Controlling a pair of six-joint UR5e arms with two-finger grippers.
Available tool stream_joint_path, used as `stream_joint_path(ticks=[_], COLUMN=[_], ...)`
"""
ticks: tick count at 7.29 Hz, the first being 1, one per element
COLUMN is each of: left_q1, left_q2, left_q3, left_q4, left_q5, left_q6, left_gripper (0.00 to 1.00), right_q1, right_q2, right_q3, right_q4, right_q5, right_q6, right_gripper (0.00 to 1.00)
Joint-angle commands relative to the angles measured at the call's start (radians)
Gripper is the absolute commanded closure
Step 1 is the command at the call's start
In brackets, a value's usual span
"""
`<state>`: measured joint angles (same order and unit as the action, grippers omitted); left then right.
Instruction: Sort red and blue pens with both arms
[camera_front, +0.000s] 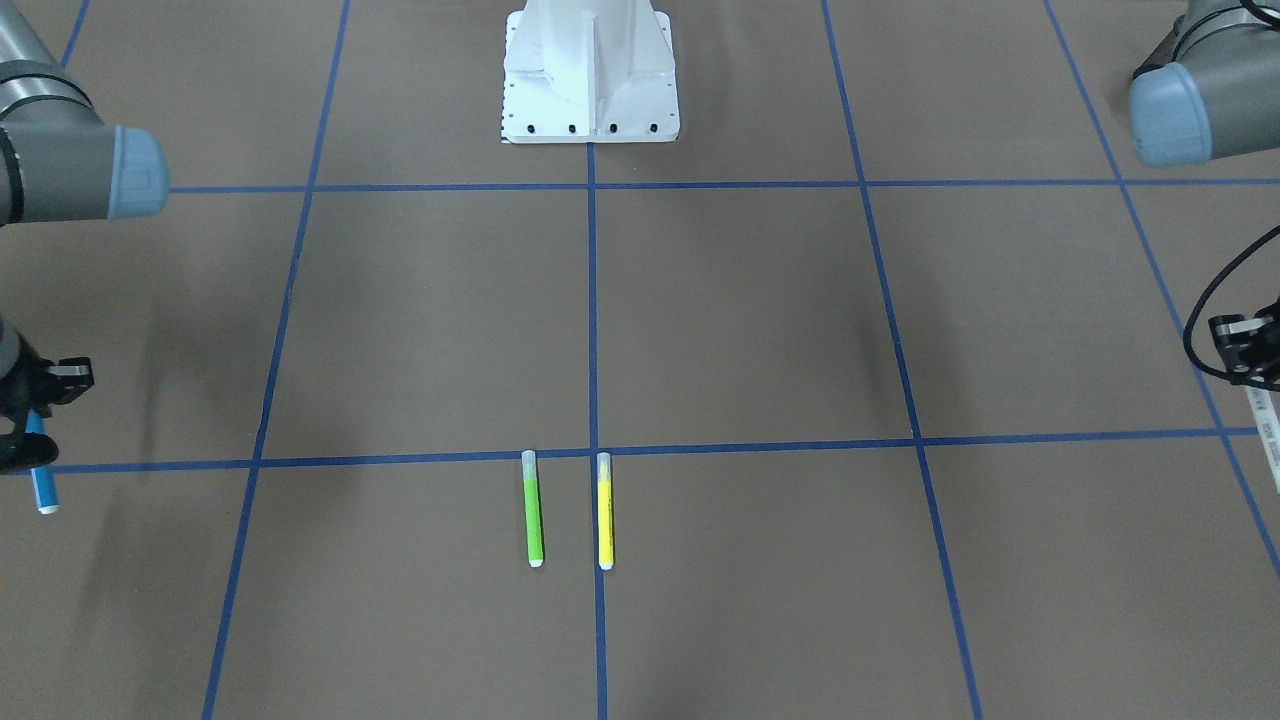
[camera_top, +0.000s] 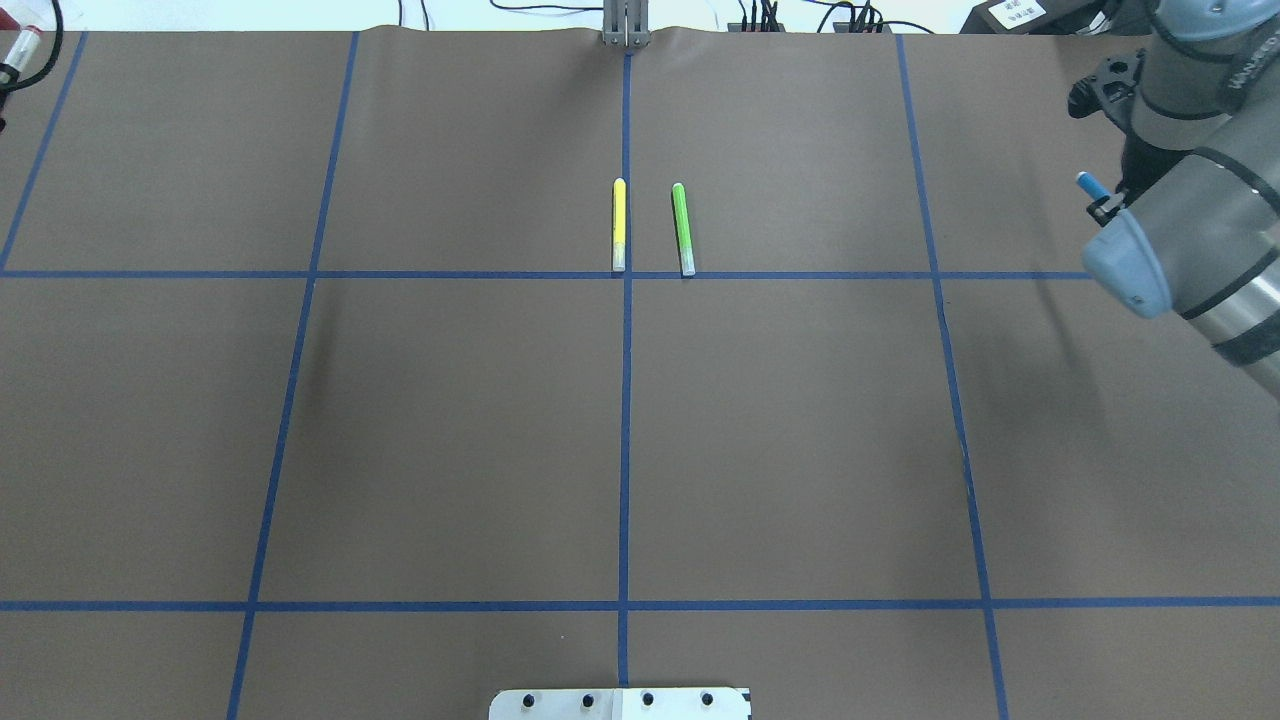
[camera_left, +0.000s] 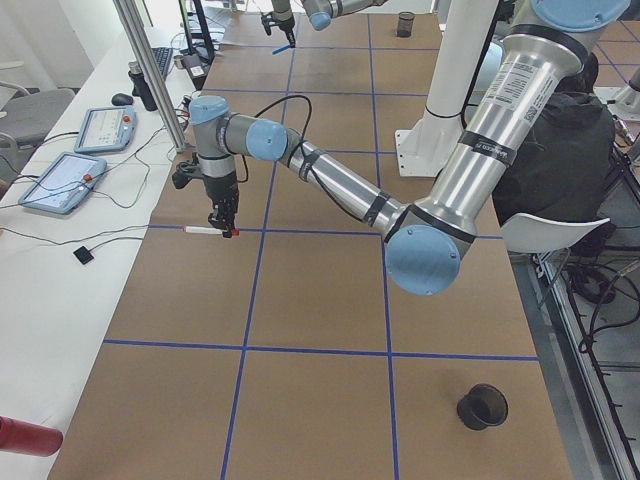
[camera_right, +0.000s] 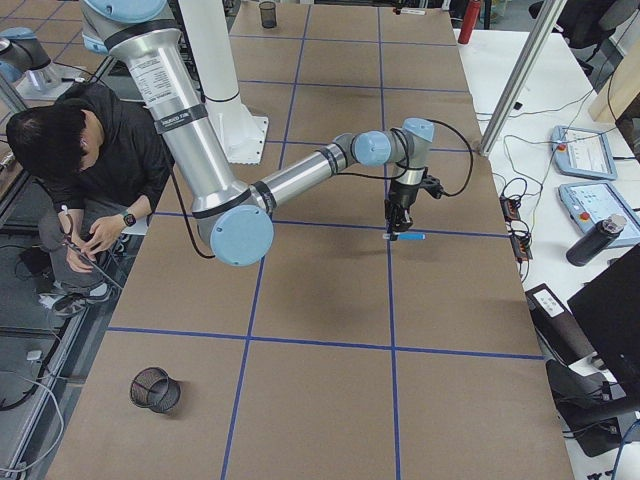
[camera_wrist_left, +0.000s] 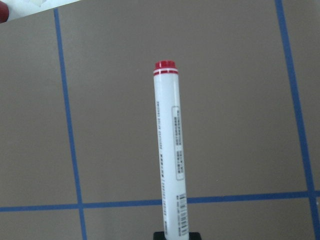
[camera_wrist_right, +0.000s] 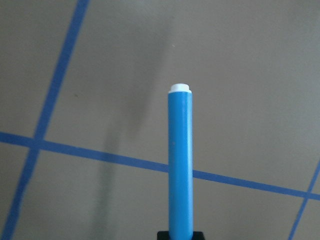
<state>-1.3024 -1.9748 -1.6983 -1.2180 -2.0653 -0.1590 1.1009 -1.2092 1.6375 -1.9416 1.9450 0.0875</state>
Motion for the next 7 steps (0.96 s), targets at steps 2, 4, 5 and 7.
stream_joint_path(ticks=[2, 4, 5, 7], left_q1=[-0.105, -0.132, -0.132, -0.133], left_q2=[0.149, 0.206, 0.232, 0.264], left_q3=[-0.023, -0.03, -0.061, -0.131], left_q4=[0.011, 0.009, 0.009, 0.011], left_q5=[0.001, -0.006, -0.007, -0.007], left_q6=[0.229, 0.26, 0.26, 0.257], left_gripper=[1.0, 1.0, 1.0, 1.0], right_q1=[0.193, 0.289, 0.334, 0.466], right_q2=[-0.203, -0.341, -0.381, -0.383], right_q3=[0.048, 0.056, 0.057, 0.058], right_q4=[-0.053, -0.057, -0.125, -0.392], right_q5=[0.038, 0.054, 0.057, 0.057], right_q6=[-0.289, -0.321, -0.362, -0.594], right_gripper=[1.0, 1.0, 1.0, 1.0])
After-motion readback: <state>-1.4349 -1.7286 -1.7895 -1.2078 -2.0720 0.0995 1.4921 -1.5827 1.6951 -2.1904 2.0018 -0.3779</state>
